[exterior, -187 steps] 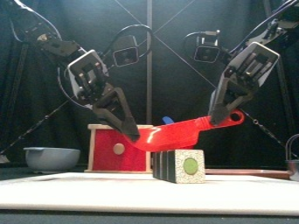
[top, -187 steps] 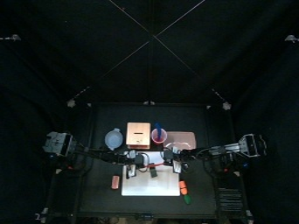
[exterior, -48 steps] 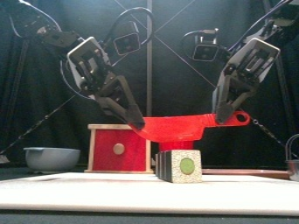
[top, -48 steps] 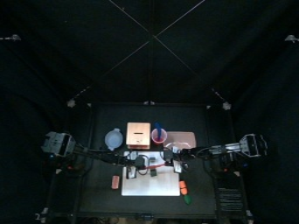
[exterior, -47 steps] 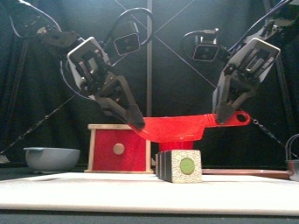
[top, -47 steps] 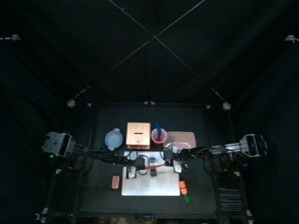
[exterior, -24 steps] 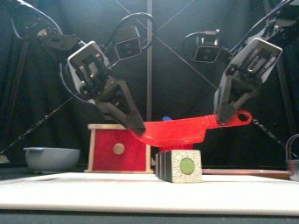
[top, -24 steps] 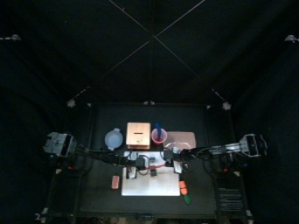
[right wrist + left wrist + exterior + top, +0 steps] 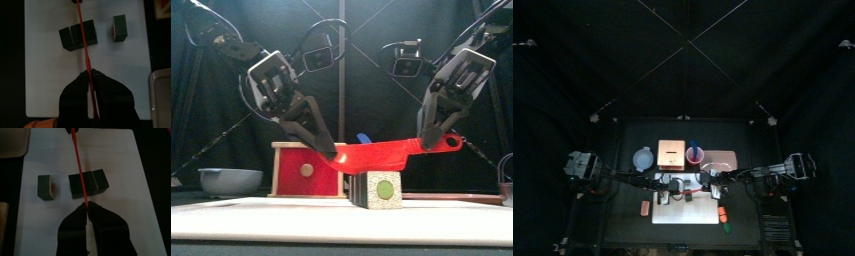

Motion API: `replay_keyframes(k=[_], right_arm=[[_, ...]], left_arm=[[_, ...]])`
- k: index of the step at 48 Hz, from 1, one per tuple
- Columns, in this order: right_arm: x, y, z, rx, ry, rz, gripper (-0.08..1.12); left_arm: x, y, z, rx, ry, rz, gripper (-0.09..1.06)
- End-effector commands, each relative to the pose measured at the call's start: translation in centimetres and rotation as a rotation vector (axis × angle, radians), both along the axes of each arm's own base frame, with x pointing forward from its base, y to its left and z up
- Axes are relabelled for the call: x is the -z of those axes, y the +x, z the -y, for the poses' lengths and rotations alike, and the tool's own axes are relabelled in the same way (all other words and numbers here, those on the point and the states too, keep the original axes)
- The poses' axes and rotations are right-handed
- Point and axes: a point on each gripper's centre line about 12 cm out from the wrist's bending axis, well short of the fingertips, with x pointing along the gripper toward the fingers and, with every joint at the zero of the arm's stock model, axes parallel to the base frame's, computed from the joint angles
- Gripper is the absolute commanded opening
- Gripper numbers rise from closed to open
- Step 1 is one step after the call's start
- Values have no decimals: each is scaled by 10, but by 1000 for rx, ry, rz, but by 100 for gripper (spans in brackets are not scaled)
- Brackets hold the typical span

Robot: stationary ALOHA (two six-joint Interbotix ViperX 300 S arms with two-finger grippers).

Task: Place sushi on board then cut the sushi with the knife then place the pieces on the plate
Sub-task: Cut the sushi into 4 pieces

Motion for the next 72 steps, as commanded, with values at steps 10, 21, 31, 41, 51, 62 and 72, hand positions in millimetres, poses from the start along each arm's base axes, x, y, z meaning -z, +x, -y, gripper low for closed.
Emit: replay_keyframes(k=[10, 21, 31, 41, 51, 62, 72], right_arm=[[-2, 4, 2, 14, 1, 14, 40], [15, 8, -1, 6, 3, -38, 40], [26, 12, -4, -3, 3, -71, 40], [25, 14, -3, 0, -4, -61, 40], [24, 15, -1, 1, -13, -54, 40], [23, 17, 2, -3, -25, -48, 40], [22, 18, 6, 7, -31, -43, 40]], left_arm=[[-7, 9, 7, 15, -3, 34, 40], [6, 12, 7, 6, -5, 4, 40], [13, 15, 6, 1, -5, -13, 40], [14, 15, 5, -1, -4, -15, 40], [14, 16, 0, -13, -2, -16, 40], [15, 16, -7, -27, 2, -18, 40], [15, 17, -14, -40, 5, -18, 40]])
